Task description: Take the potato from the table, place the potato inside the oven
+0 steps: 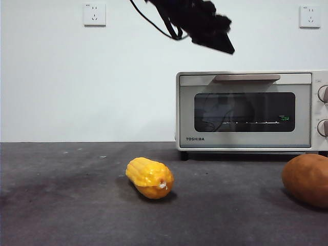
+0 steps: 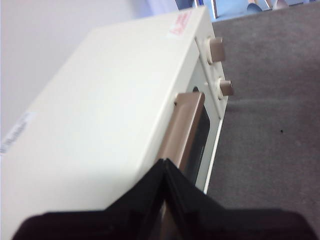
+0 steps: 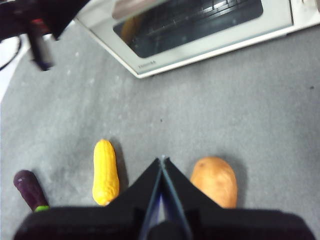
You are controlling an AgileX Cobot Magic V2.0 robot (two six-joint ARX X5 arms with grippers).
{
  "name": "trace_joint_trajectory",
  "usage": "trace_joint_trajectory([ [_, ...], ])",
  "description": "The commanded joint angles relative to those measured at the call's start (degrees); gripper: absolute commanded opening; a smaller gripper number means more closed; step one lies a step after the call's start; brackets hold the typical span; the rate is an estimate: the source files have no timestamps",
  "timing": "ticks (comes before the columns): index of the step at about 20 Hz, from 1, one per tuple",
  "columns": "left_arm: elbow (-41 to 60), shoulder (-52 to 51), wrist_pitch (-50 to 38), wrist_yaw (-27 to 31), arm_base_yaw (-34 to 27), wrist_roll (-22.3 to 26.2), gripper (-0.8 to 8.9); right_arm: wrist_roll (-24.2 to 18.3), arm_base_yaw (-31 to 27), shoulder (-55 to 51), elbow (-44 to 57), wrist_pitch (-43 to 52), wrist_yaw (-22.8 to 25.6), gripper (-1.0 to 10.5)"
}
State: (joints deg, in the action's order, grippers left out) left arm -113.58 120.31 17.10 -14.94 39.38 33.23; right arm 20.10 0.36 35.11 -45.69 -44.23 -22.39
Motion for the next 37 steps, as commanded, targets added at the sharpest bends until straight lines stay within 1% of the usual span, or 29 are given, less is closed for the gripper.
trace_joint_trajectory([
  [1,-0.3,2.1,-2.6,-0.1,0.0,0.9,-0.11,-1.7,0.0,-0.1,-0.2,-0.4,0.0,0.0],
  [4,-0.3,3.5,-5.9,0.0,0.0,0.8,-0.11,-2.8,0.0,0.0,-0.2,-1.2,0.5,0.0],
  [13,-0.3,6.4,-9.5,0.0,-0.5,0.7,-0.11,-4.3,0.0,0.7,-0.2,-6.0,1.9,0.0],
  [17,-0.3,7.8,-10.4,0.0,-1.6,-2.3,-0.11,-4.3,0.0,0.7,-0.2,-7.3,1.9,0.0],
  [18,-0.3,8.2,-10.2,0.0,-1.7,-2.2,-0.11,-4.3,0.0,0.7,-0.2,-7.3,1.9,0.0],
  [28,-0.3,8.9,-1.5,-1.7,-1.9,-2.2,-0.11,-4.2,0.0,0.7,-0.2,-7.5,1.8,0.0],
  [32,-0.3,8.9,2.4,-1.6,-1.8,-2.3,-0.11,-4.2,0.0,0.7,-0.2,-10.6,1.7,0.0],
  [35,-0.3,8.9,5.2,-1.8,-1.5,-4.2,-0.11,-3.8,0.0,0.6,-0.2,-12.5,0.8,0.0],
  [37,-0.3,8.9,7.0,-1.9,-1.0,-6.0,-0.10,-3.7,0.0,0.6,-0.2,-13.2,-1.3,0.0],
])
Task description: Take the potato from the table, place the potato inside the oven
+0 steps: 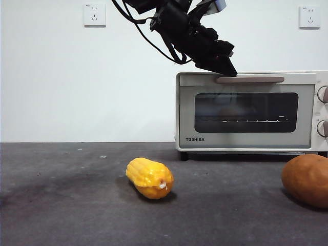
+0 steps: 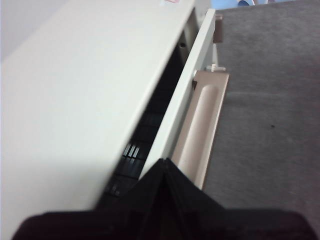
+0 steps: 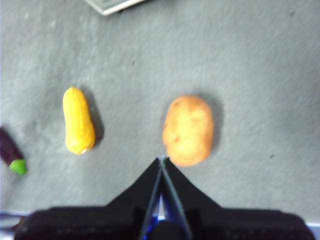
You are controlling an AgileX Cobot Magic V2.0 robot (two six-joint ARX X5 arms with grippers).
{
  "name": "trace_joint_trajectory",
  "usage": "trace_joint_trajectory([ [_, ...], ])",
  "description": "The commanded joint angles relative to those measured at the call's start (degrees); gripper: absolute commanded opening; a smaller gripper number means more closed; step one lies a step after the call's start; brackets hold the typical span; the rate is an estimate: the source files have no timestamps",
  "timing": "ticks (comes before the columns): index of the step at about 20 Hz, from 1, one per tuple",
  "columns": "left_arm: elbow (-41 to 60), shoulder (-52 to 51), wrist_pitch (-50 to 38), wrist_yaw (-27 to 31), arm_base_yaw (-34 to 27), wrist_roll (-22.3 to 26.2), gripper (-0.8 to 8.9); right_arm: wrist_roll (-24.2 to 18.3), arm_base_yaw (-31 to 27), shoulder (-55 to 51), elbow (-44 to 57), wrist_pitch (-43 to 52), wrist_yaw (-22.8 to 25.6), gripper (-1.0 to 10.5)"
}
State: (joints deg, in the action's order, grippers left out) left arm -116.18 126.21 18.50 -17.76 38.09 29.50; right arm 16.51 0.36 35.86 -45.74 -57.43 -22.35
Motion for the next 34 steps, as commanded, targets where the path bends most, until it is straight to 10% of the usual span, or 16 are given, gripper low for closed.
trace_joint_trajectory([
  [1,2.3,3.0,6.1,0.9,0.5,-4.0,-0.10,0.0,0.0,-0.1,-0.2,-0.1,-2.8,0.0],
  [15,2.3,3.0,14.1,1.3,4.0,-16.8,-0.09,1.1,0.0,-10.6,-13.0,-15.0,-4.3,0.0],
  [34,2.3,3.0,31.3,0.9,5.4,-17.4,-0.09,0.0,0.0,-10.6,-27.5,-21.0,-2.7,0.0],
])
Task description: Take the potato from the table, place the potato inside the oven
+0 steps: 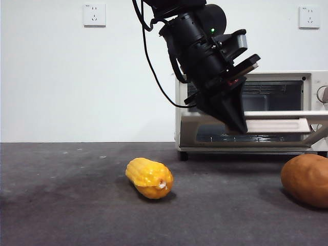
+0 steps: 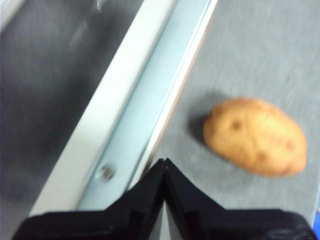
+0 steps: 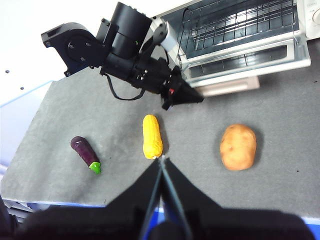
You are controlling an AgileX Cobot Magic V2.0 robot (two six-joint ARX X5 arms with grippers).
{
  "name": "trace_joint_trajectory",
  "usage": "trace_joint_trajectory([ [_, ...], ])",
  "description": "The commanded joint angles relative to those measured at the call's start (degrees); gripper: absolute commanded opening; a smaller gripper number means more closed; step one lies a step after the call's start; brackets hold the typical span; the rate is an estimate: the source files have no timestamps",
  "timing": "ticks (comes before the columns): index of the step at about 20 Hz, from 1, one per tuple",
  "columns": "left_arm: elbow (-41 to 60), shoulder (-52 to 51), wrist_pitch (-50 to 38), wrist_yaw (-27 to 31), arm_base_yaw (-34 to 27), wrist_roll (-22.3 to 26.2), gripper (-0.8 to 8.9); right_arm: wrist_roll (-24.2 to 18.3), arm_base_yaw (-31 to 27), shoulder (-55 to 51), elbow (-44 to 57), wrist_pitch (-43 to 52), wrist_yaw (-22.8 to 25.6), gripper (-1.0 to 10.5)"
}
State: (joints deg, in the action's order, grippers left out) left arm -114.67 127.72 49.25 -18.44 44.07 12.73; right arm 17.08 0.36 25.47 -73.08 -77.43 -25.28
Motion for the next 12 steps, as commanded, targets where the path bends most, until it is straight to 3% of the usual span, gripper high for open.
trace_joint_trajectory([
  [1,0.8,1.5,1.7,1.5,-0.6,-0.5,-0.09,-0.6,0.0,-0.3,-0.2,-1.0,0.2,0.0],
  [5,0.8,1.5,2.5,1.2,-0.6,-0.6,-0.09,-0.6,0.0,-0.3,-0.2,-1.0,0.2,0.0],
  [12,0.8,0.3,3.6,-14.2,-0.6,-3.3,-0.08,-0.9,0.0,-0.2,-0.2,-1.0,0.2,0.0],
])
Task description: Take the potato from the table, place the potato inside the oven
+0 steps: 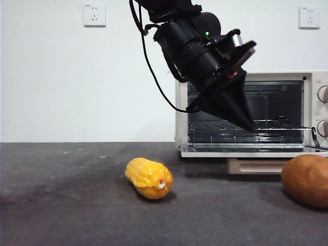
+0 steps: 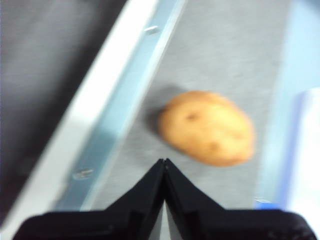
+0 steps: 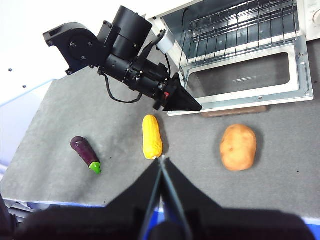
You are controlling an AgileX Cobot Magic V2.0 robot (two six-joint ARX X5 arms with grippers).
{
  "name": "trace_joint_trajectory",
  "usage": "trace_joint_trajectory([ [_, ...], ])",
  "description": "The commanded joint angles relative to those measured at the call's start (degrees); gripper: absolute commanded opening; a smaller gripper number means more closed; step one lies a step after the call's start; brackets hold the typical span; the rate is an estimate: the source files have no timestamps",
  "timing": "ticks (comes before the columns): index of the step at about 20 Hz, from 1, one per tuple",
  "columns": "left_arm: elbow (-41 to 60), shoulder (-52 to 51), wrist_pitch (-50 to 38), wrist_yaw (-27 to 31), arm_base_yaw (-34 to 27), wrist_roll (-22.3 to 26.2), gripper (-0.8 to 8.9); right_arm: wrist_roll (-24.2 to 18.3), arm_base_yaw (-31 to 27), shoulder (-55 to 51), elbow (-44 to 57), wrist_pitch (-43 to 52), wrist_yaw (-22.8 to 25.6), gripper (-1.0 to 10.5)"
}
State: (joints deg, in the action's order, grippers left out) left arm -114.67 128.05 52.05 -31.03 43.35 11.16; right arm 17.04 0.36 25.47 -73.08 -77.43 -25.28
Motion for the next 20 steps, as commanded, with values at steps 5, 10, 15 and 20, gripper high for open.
trace_joint_trajectory([
  [5,0.8,-4.9,8.3,-2.4,0.4,0.1,-0.08,-5.3,0.0,2.2,-0.1,-1.1,6.1,0.0],
  [10,0.8,-12.9,14.8,-2.0,0.5,3.8,-0.08,-5.8,0.0,9.4,-0.1,-1.1,3.7,0.1],
  [15,0.8,-21.9,15.2,-1.7,-0.6,5.1,-0.08,-8.6,0.0,18.4,-0.1,-1.1,3.6,1.7],
  [20,0.8,-29.6,21.7,8.2,-2.4,7.7,-0.08,-8.2,0.1,24.6,-0.1,-1.0,3.7,1.9],
])
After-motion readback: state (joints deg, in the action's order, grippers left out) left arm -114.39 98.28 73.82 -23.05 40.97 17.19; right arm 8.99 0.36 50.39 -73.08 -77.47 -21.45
